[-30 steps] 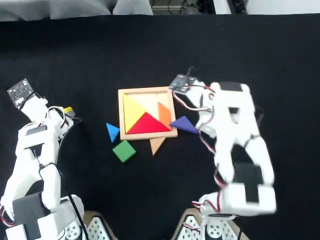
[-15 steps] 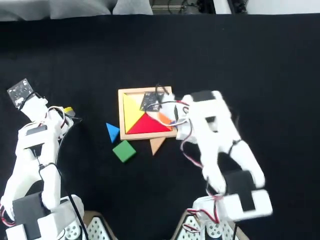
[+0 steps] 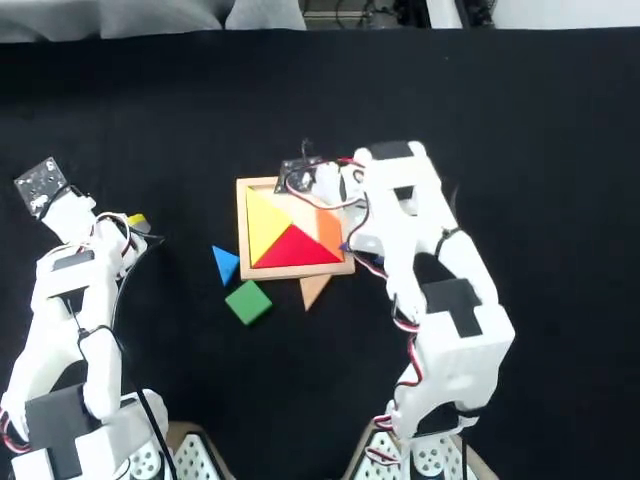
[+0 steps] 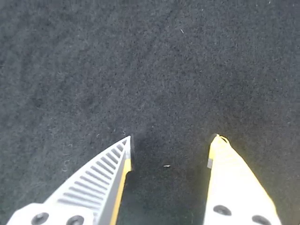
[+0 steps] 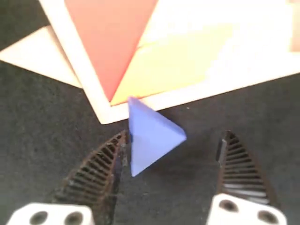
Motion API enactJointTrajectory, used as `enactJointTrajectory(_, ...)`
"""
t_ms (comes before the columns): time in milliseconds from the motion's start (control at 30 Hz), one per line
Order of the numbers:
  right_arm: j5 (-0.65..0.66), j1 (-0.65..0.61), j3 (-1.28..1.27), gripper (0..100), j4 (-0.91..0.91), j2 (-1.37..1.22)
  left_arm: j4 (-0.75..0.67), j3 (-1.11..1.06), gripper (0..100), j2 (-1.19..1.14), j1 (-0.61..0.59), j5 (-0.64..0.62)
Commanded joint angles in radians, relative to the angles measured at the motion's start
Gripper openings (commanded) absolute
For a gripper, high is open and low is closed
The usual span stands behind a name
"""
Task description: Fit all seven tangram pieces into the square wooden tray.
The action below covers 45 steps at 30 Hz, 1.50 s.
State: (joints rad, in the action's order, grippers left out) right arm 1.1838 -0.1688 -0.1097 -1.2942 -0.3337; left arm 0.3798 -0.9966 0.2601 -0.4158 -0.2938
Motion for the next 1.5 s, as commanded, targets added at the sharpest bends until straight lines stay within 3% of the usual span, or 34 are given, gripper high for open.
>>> enactJointTrajectory(0,0.066,0.025,0.056,29.8,-0.005,-0.016,-0.02,0.059,26,0.006,0.012,0.0)
enactJointTrajectory(500,0.107,0.071,0.062,29.3,0.02,-0.114,-0.021,0.058,26,0.006,0.013,0.0)
enactJointTrajectory(733,0.107,0.072,0.056,12.1,0.028,-0.114,-0.021,0.058,26,0.006,0.013,0.0)
enactJointTrajectory(967,0.1,0.074,0.077,6.6,0.023,-0.101,-0.021,0.058,26,0.006,0.013,0.0)
enactJointTrajectory(1467,-0.147,0.017,0.366,6.4,0.023,-0.076,-0.021,0.058,26,0.006,0.013,0.0)
